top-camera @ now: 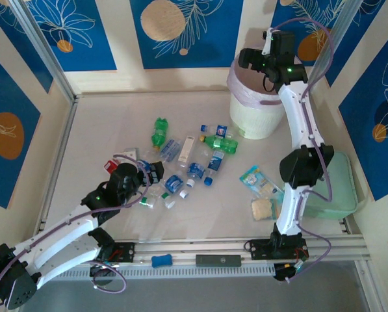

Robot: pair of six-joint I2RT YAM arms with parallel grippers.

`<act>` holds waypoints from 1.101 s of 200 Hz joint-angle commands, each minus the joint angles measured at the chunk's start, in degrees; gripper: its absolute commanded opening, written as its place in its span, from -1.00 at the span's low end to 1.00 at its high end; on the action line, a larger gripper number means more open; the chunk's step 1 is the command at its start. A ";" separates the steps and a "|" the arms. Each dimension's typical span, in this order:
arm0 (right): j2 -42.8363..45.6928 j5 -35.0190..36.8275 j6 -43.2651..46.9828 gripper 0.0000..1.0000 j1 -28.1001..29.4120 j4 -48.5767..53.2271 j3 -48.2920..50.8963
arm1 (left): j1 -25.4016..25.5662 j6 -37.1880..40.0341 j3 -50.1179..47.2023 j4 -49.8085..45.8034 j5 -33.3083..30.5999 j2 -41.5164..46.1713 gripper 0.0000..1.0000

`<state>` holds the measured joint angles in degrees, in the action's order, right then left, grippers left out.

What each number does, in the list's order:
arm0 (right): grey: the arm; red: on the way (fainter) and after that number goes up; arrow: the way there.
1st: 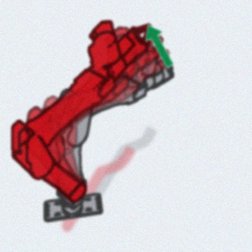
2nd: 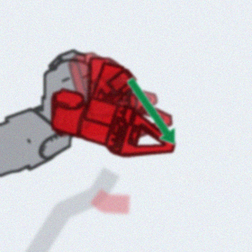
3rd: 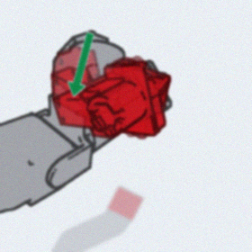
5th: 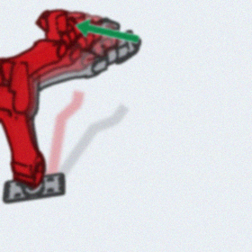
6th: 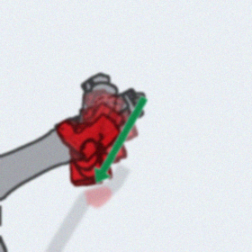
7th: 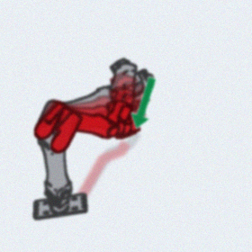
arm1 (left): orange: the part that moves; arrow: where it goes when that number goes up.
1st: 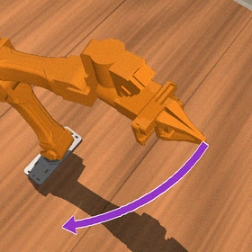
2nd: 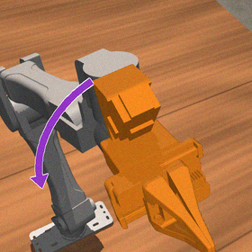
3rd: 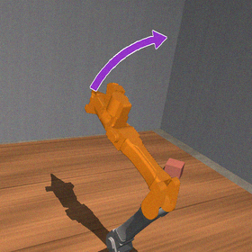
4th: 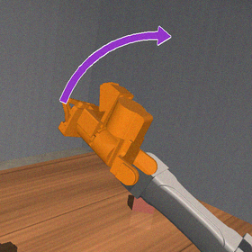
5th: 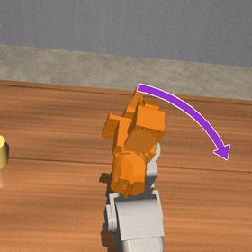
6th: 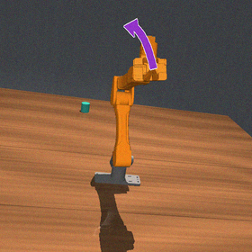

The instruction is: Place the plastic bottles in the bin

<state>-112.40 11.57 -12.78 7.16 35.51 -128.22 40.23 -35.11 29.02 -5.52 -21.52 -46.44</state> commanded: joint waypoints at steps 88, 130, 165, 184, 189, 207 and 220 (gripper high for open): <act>34.96 1.94 -2.45 0.98 15.88 -16.26 48.29 | -1.29 0.81 1.15 0.99 -3.66 -4.44 0.99; 41.06 -2.87 -12.63 0.98 16.62 -14.36 62.44 | -2.16 2.54 4.58 1.33 -3.11 -9.30 1.00; 41.39 -3.79 -23.25 0.95 17.22 -12.89 70.92 | -3.82 1.46 4.47 4.58 1.64 -12.36 1.00; 40.83 -2.67 -29.13 0.89 18.46 -13.82 75.21 | -4.45 1.02 4.47 4.86 2.04 -13.07 0.99; 40.67 -2.26 -30.47 0.87 18.91 -14.30 76.21 | -4.60 0.88 4.41 4.82 2.03 -13.11 0.99; 39.36 -0.93 -34.39 0.85 20.14 -15.81 78.62 | -4.96 0.35 4.01 4.73 2.17 -12.89 0.99; 37.65 -0.73 -36.33 0.84 20.48 -16.51 79.27 | -5.24 -0.01 3.48 4.73 2.28 -12.41 0.99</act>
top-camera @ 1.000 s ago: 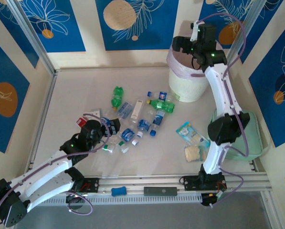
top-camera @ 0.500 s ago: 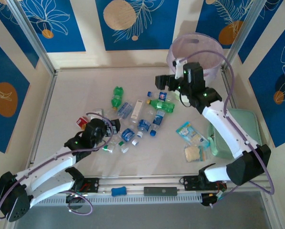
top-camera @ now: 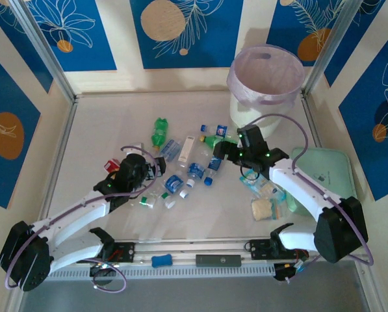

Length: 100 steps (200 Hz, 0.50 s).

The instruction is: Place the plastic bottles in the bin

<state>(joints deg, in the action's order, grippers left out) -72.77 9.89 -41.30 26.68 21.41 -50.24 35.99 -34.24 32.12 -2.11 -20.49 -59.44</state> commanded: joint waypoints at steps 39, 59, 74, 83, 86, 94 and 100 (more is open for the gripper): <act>-10.28 -0.50 -9.23 0.77 1.10 -1.08 -2.36 | -1.28 -2.47 -1.50 1.12 1.64 1.73 1.00; -13.51 -0.73 -10.17 0.76 1.10 -0.79 -3.75 | -1.40 -3.07 -2.54 0.79 1.35 2.97 0.99; -14.94 -1.40 -10.45 0.72 1.09 -2.48 -3.73 | -1.45 -3.37 -3.49 0.55 0.83 4.18 1.00; -15.87 -1.60 -10.66 0.71 1.12 -3.34 -3.88 | -1.61 -3.53 -4.10 0.53 0.60 4.90 1.00; -16.17 -1.69 -10.79 0.71 1.03 -3.58 -3.94 | -1.66 -3.55 -4.31 0.53 0.56 5.06 1.00; -17.17 -2.10 -11.02 0.69 1.01 -4.27 -4.20 | -1.71 -3.55 -4.64 0.45 0.39 5.58 0.99; -17.98 -2.40 -11.11 0.69 1.01 -4.67 -4.41 | -1.89 -3.57 -4.86 0.45 0.38 5.87 0.99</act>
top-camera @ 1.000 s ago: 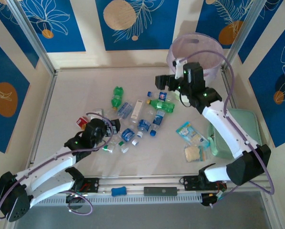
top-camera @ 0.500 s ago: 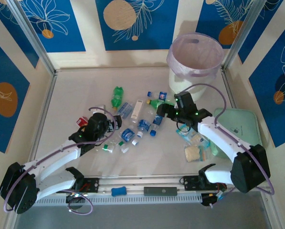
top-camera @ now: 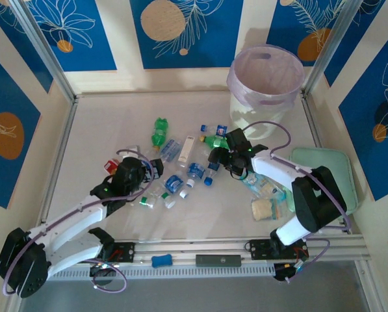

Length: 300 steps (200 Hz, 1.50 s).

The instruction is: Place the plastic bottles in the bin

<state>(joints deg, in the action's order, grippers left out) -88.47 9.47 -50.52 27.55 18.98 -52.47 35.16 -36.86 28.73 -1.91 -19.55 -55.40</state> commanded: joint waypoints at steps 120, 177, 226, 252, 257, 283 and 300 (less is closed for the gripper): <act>-10.54 -2.05 -5.02 0.55 -0.56 -6.19 0.52 | -1.58 -1.10 -2.04 1.47 0.57 0.97 1.00; -10.15 -1.84 -4.47 0.24 -0.56 -7.09 1.13 | -1.67 -1.33 -1.71 1.56 0.76 0.89 1.00; -6.32 -0.63 -3.46 0.16 -0.27 -7.38 2.79 | -1.78 -0.80 -0.63 2.43 1.20 -0.56 1.00; -1.48 -0.60 -0.15 0.14 0.68 -8.99 4.10 | -2.26 -0.75 -0.17 3.61 2.12 -1.92 1.00; -0.23 -0.51 1.27 0.14 1.13 -9.64 4.21 | -2.36 -0.77 -0.08 3.90 2.24 -2.14 1.00; 6.35 -0.39 10.81 0.13 4.25 -14.78 5.26 | -3.42 -1.41 -0.23 5.54 3.57 -3.35 1.00; 9.67 -1.42 16.37 0.13 5.38 -16.91 4.64 | -4.21 -2.05 -0.43 6.26 4.54 -3.84 1.00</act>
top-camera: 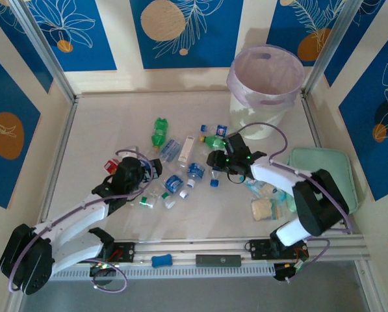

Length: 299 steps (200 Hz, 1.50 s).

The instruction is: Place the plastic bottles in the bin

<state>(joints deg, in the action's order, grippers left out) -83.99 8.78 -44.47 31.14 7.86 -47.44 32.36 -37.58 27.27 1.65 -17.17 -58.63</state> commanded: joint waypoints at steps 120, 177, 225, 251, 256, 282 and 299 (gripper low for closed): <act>3.80 1.23 26.19 0.10 -14.24 2.12 -33.43 | -2.12 -2.85 -0.87 1.48 2.34 1.74 1.00; -3.33 -1.24 23.36 0.08 -26.44 0.82 -45.57 | -2.22 -2.85 -1.04 0.45 1.99 2.60 1.00; -10.90 0.95 24.70 0.07 -30.00 1.22 -55.35 | -2.23 -2.93 -0.86 0.64 2.07 2.47 1.00; -15.77 2.33 28.22 0.07 -29.73 6.72 -60.69 | -2.21 -3.11 -0.90 0.44 1.88 2.72 1.00; -16.57 2.53 28.59 0.07 -29.73 7.77 -61.41 | -2.23 -3.11 -0.98 0.46 1.88 2.81 1.00; -20.43 1.25 29.98 0.08 -29.77 14.16 -64.65 | -2.25 -2.94 -1.08 0.55 1.81 2.86 1.00; -23.29 0.09 31.14 0.08 -29.69 18.41 -67.03 | -2.23 -2.76 -0.92 0.55 2.05 2.66 1.00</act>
<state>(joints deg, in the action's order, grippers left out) -103.92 10.04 -16.36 1.15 17.91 -110.85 30.85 -40.23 26.61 2.33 -15.03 -56.69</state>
